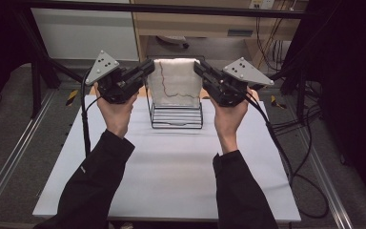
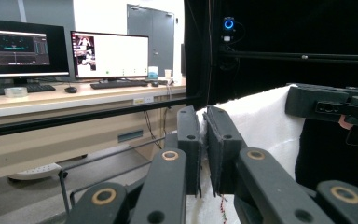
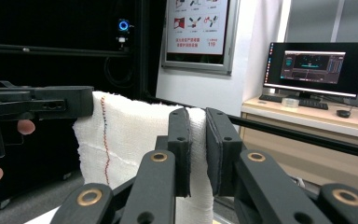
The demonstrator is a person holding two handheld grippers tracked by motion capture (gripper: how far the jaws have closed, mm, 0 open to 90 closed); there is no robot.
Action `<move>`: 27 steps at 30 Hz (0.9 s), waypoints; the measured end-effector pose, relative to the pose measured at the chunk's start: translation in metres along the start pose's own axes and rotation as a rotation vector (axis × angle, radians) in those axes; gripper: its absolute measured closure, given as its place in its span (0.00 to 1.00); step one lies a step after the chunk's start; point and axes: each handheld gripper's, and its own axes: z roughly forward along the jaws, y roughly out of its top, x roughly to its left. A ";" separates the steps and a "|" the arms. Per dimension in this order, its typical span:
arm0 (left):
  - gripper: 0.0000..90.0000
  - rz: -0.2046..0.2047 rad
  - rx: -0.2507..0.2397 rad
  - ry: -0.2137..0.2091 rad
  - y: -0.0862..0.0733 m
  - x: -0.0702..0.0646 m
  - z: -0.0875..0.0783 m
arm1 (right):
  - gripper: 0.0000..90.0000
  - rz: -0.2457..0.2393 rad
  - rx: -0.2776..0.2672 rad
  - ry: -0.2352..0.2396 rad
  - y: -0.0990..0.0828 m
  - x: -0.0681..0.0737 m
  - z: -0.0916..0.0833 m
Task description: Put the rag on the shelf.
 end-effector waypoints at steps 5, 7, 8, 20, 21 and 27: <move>0.93 0.004 -0.006 0.010 0.010 0.003 0.005 | 0.90 0.007 -0.005 -0.009 0.007 -0.002 0.005; 0.93 0.004 -0.008 0.011 0.013 0.004 0.007 | 0.90 0.004 -0.009 -0.014 0.009 -0.003 0.008; 0.93 0.009 -0.006 0.011 0.014 0.005 0.008 | 0.90 0.004 -0.012 -0.015 0.011 -0.003 0.009; 0.94 0.004 -0.021 0.028 0.025 0.015 0.022 | 0.90 0.000 -0.013 -0.046 0.024 -0.013 0.024; 0.93 -0.005 -0.024 0.018 0.026 0.015 0.023 | 0.90 0.001 -0.011 -0.046 0.025 -0.013 0.025; 0.94 0.008 -0.018 0.026 0.032 0.021 0.031 | 0.90 -0.003 -0.009 -0.054 0.029 -0.017 0.032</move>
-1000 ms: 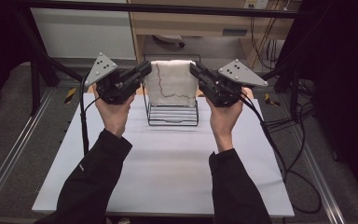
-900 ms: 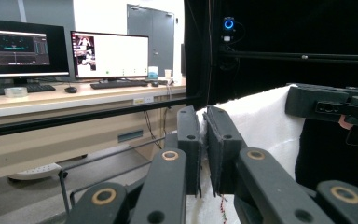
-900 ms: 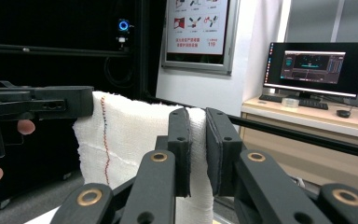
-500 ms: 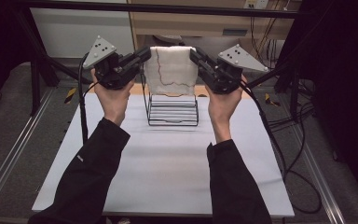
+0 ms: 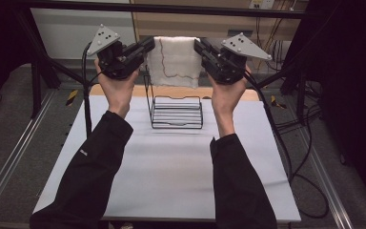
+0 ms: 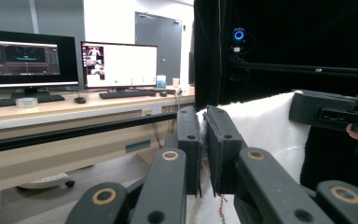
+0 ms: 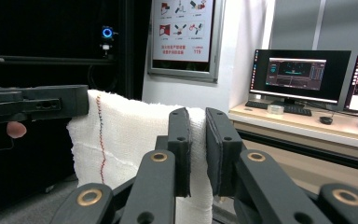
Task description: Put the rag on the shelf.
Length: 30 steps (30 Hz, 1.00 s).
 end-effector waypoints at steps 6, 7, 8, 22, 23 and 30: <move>0.94 0.006 -0.004 0.009 0.007 0.005 0.007 | 0.90 -0.003 -0.001 -0.006 0.008 -0.005 0.008; 0.94 0.006 -0.007 0.009 0.009 0.005 0.008 | 0.90 -0.002 -0.001 -0.008 0.009 -0.005 0.009; 0.94 0.007 -0.008 0.011 0.011 0.006 0.009 | 0.90 -0.003 -0.004 -0.007 0.010 -0.006 0.010; 0.94 0.009 0.010 0.041 0.011 0.020 0.026 | 0.90 0.007 0.011 -0.012 0.010 -0.015 0.031; 0.94 0.008 0.012 0.041 0.010 0.022 0.027 | 0.90 0.009 0.013 -0.011 0.009 -0.016 0.033; 0.94 0.002 0.021 0.054 0.006 0.030 0.033 | 0.90 0.014 0.031 -0.008 0.005 -0.023 0.047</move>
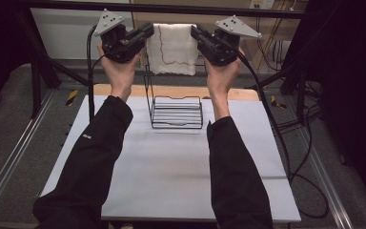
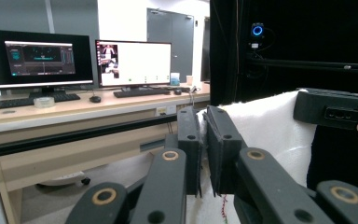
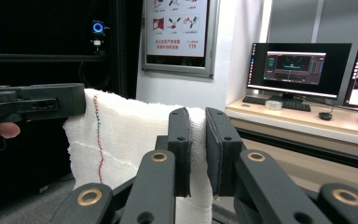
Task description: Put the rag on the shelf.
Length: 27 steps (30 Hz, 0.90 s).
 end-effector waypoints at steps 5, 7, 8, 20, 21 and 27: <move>0.94 0.001 0.011 0.004 -0.004 0.003 0.002 | 0.90 -0.008 0.017 0.000 -0.004 -0.002 0.007; 0.94 0.007 0.017 0.006 -0.006 0.003 0.002 | 0.90 -0.003 0.024 0.000 -0.006 -0.004 0.010; 0.94 0.008 0.017 0.006 -0.007 0.004 0.003 | 0.90 -0.003 0.028 0.000 -0.007 -0.005 0.011; 0.94 0.011 0.036 0.020 -0.015 0.009 0.015 | 0.90 -0.007 0.052 -0.005 -0.013 -0.012 0.022; 0.94 0.014 0.039 0.021 -0.016 0.009 0.015 | 0.90 -0.010 0.052 -0.007 -0.013 -0.012 0.022; 0.94 0.023 0.050 0.014 -0.021 0.008 0.017 | 0.90 -0.005 0.058 -0.003 -0.018 -0.016 0.023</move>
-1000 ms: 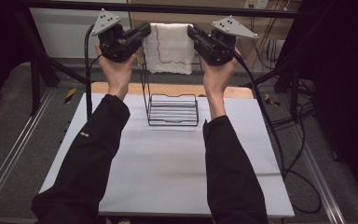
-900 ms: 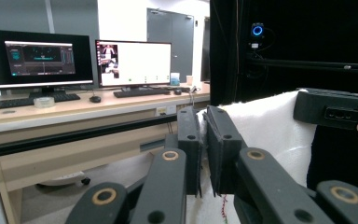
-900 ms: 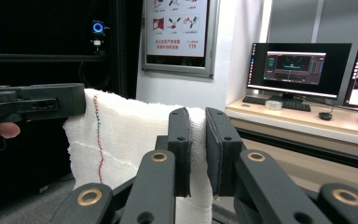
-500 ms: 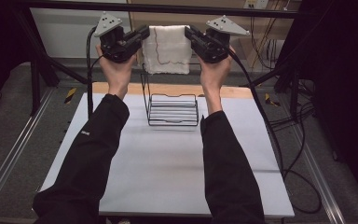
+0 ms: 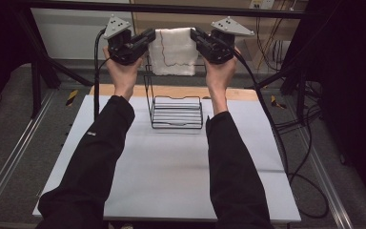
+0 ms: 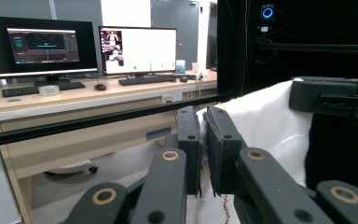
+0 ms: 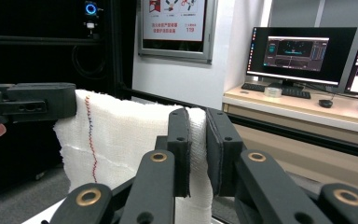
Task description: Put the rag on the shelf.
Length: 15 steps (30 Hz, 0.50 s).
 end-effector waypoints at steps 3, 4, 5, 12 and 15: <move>0.94 0.005 0.006 -0.004 -0.002 0.000 -0.001 | 0.90 0.006 0.005 0.007 -0.004 -0.001 0.000; 0.94 0.006 0.007 -0.003 -0.002 0.000 -0.002 | 0.90 0.008 0.005 0.009 -0.005 -0.002 0.000; 0.94 0.006 0.006 -0.003 -0.003 0.000 -0.003 | 0.90 0.010 0.003 0.011 -0.005 -0.001 0.000; 0.94 0.004 0.027 -0.004 -0.012 0.002 -0.006 | 0.90 0.004 0.022 0.020 -0.011 0.003 0.000; 0.94 0.008 0.034 -0.009 -0.017 0.002 -0.007 | 0.90 0.004 0.036 0.023 -0.016 0.003 -0.001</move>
